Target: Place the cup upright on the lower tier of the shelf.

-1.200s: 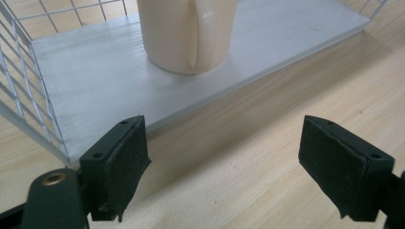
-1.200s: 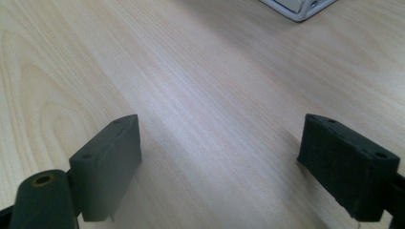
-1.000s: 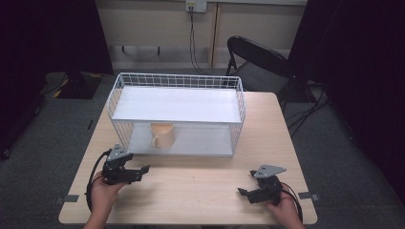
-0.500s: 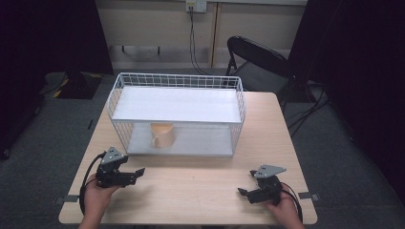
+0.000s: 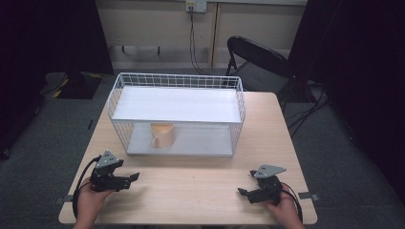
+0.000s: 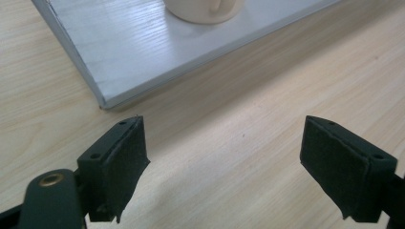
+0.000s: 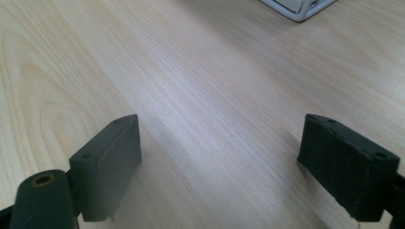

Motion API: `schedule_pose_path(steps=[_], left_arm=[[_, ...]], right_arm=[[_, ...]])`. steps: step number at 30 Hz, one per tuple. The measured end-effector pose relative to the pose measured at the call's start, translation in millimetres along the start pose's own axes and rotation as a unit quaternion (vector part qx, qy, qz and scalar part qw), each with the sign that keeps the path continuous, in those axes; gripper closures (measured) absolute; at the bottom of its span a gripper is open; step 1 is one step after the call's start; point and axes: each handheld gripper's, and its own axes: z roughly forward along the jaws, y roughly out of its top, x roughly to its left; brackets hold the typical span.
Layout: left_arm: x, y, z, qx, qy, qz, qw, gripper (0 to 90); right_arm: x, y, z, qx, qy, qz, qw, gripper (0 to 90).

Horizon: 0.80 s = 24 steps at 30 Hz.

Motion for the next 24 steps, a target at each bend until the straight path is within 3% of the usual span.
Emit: schedule_pose_path(steps=[24], left_arm=[[8.2,-25.0,-2.4,0.026,0.002,0.012,0.9996,15.9]], right_arm=[[0.0,0.0,0.0,0.0,0.0,0.0,1.0,13.6]])
